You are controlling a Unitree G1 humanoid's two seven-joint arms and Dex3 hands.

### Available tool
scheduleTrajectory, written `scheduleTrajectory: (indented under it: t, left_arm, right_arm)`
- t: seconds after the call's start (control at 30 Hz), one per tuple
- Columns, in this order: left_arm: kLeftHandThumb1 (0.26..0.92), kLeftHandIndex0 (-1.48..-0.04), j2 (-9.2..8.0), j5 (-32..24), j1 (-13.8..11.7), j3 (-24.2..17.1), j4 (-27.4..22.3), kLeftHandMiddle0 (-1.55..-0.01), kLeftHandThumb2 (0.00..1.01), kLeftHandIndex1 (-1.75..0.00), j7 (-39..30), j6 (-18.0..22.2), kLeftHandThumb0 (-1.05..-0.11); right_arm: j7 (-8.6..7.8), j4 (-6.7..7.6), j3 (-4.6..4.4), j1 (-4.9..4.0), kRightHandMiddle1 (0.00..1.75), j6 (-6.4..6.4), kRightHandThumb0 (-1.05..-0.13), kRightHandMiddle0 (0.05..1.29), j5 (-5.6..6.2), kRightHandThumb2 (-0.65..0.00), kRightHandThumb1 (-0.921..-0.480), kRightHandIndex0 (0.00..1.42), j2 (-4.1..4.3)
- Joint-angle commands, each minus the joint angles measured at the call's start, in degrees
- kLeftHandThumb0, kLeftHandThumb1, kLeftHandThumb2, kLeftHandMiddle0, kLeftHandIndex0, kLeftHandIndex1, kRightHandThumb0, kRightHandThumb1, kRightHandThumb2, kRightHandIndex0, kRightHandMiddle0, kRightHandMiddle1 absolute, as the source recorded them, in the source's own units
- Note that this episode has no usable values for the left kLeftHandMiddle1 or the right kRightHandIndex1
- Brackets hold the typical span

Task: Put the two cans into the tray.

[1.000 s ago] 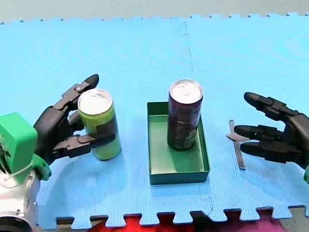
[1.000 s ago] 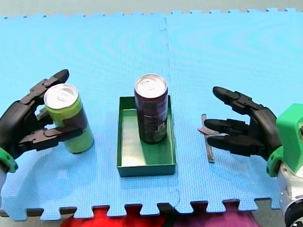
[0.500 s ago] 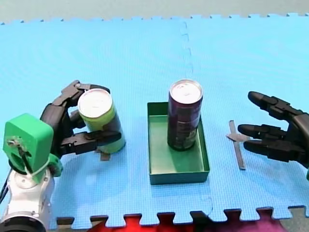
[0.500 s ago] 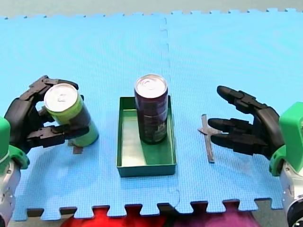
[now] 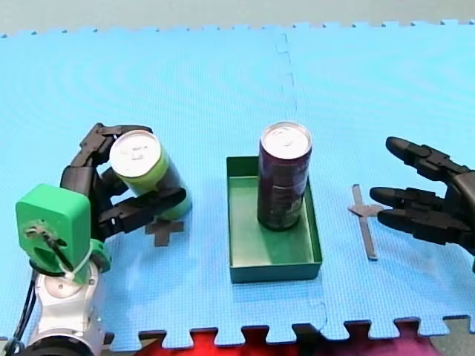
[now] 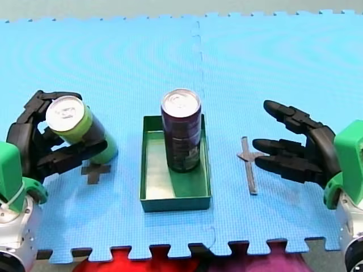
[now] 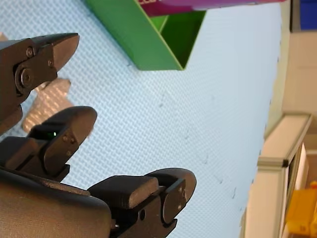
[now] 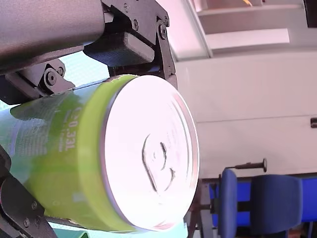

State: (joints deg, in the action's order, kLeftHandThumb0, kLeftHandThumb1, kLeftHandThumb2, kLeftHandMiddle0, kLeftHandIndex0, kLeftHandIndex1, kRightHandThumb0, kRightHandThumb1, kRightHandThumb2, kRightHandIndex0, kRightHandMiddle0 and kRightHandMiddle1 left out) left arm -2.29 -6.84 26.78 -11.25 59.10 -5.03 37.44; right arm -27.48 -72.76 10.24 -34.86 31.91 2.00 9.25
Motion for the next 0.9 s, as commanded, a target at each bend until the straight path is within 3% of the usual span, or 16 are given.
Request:
scheduleTrajectory:
  t: [0.0,0.23,0.3,0.37,0.47,0.53,0.67,0.87]
  left_arm:
    - [0.824,-0.59,-0.13,0.0,-0.1,-0.2,-0.1,-0.96,0.01,-1.75,0.3,-0.7,-0.386]
    - [0.825,-0.59,-0.45,-0.3,-0.2,-0.2,-1.3,-0.96,0.01,-1.75,-0.5,-2.7,-0.38]
    - [0.825,-0.58,-1.31,-0.1,-0.4,0.4,-3.4,-0.96,0.01,-1.75,-1.5,-5.6,-0.379]
    - [0.824,-0.58,-2.38,0.3,-1.3,1.4,-7.9,-0.96,0.01,-1.75,-2.7,-10.4,-0.378]
    - [0.82,-0.58,-3.05,1.4,-5.5,4.2,-22.6,-0.96,0.0,-1.75,-3.1,-22.3,-0.367]
    - [0.818,-0.57,-3.71,2.0,-7.1,5.4,-28.6,-0.96,0.0,-1.75,-3.4,-27.1,-0.358]
    - [0.817,-0.56,-4.86,2.1,-9.8,6.9,-38.4,-0.96,0.0,-1.75,-4.6,-32.7,-0.34]
    - [0.815,-0.55,-5.65,1.5,-11.1,7.0,-44.1,-0.95,0.0,-1.75,-5.5,-35.9,-0.315]
  right_arm:
    - [0.3,0.31,-0.15,0.01,0.0,-0.15,-0.856,0.45,-0.05,-0.004,-0.732,0.87,0.45]
    - [1.05,0.07,-0.59,0.02,0.0,-0.38,-0.862,0.46,-0.29,-0.003,-0.738,0.88,0.31]
    - [1.19,-0.06,-0.65,0.05,0.0,-0.34,-0.865,0.46,-0.36,-0.003,-0.74,0.88,0.29]
    - [1.17,-0.13,-0.67,0.12,0.0,-0.26,-0.867,0.46,-0.36,-0.003,-0.742,0.88,0.28]
    - [1.05,-0.23,-0.68,0.25,0.0,-0.11,-0.869,0.46,-0.4,-0.003,-0.744,0.87,0.19]
    - [1.05,-0.31,-0.69,0.3,0.0,-0.06,-0.871,0.46,-0.44,-0.003,-0.745,0.87,0.07]
    - [1.19,-0.67,-0.73,0.43,0.0,-0.14,-0.874,0.47,-0.6,-0.002,-0.746,0.87,-0.15]
    - [1.03,-0.91,-0.69,0.51,0.0,-0.06,-0.878,0.47,-0.63,-0.001,-0.747,0.87,-0.39]
